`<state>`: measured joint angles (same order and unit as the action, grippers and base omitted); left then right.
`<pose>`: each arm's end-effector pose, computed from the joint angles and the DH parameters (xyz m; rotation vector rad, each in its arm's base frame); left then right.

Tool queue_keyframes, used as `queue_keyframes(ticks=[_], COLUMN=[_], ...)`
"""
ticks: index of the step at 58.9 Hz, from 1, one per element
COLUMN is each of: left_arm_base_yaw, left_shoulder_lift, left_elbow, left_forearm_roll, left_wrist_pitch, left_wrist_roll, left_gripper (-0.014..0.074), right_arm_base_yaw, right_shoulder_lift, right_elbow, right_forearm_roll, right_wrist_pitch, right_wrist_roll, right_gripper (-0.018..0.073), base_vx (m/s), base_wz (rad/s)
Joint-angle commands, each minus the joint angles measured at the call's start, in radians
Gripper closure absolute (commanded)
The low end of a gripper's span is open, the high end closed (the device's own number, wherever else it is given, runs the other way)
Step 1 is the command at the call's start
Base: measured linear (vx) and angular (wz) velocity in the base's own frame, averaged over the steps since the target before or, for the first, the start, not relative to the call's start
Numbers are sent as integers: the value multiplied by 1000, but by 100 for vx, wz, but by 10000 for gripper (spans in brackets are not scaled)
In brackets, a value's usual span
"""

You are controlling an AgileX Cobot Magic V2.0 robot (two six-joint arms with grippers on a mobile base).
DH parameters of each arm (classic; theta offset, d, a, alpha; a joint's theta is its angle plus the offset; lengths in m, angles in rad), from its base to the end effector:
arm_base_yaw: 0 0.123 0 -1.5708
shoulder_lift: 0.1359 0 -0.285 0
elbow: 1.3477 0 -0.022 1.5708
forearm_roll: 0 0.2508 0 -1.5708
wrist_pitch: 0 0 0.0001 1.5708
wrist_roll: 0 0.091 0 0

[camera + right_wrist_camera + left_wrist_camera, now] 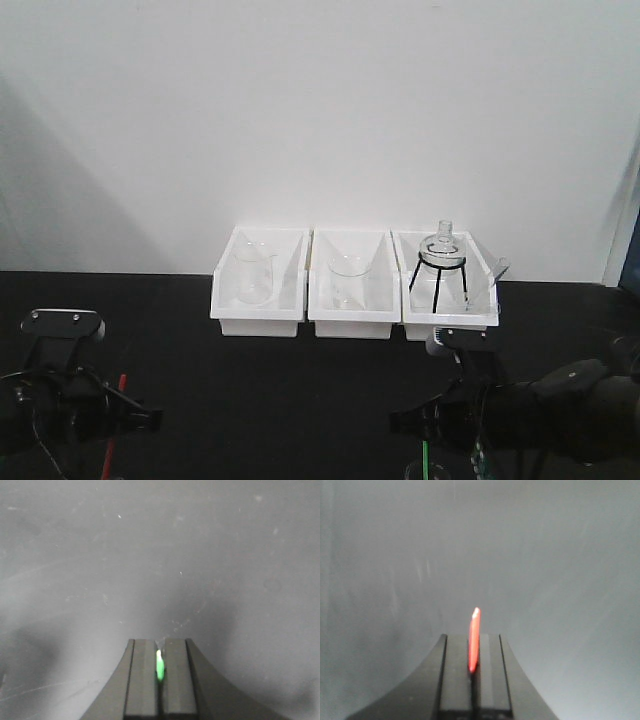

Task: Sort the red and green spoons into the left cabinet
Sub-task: 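Grip both spoons and lift them out of the beakers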

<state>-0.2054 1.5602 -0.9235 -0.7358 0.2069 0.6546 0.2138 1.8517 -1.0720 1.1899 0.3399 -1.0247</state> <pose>0.3201 -0.0796 0.2352 0.2270 2.2734 -0.3020 0.3666 0.1085 0.1769 -0.2331 2.3995 0.5437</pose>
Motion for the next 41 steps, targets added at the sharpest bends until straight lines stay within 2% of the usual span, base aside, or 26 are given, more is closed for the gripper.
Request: queue_keyframes(ticks=[1,28,41], left_arm_base_yaw=[-5,-5,-5], left_shoulder_lift=[-75,-252,-404], left_elbow=[-29,-28,-28], left_forearm_roll=[-17,-16,5], left_wrist_pitch=[-58,-54,-13], left_wrist_roll=[0,0,3], left_gripper=[597,596,596], right_arm_base_yaw=[-2,-2,-2], right_shoulder_lift=[-83,-276,-434], right_elbow=[-33,-33,-11], right_forearm_roll=[12,10,-93], right_wrist_pitch=[-10,13,12], right_wrist_roll=[-12,-33,-33], right_gripper=[565,565,564], base_vx=[0,0,0], base_wz=[0,0,0])
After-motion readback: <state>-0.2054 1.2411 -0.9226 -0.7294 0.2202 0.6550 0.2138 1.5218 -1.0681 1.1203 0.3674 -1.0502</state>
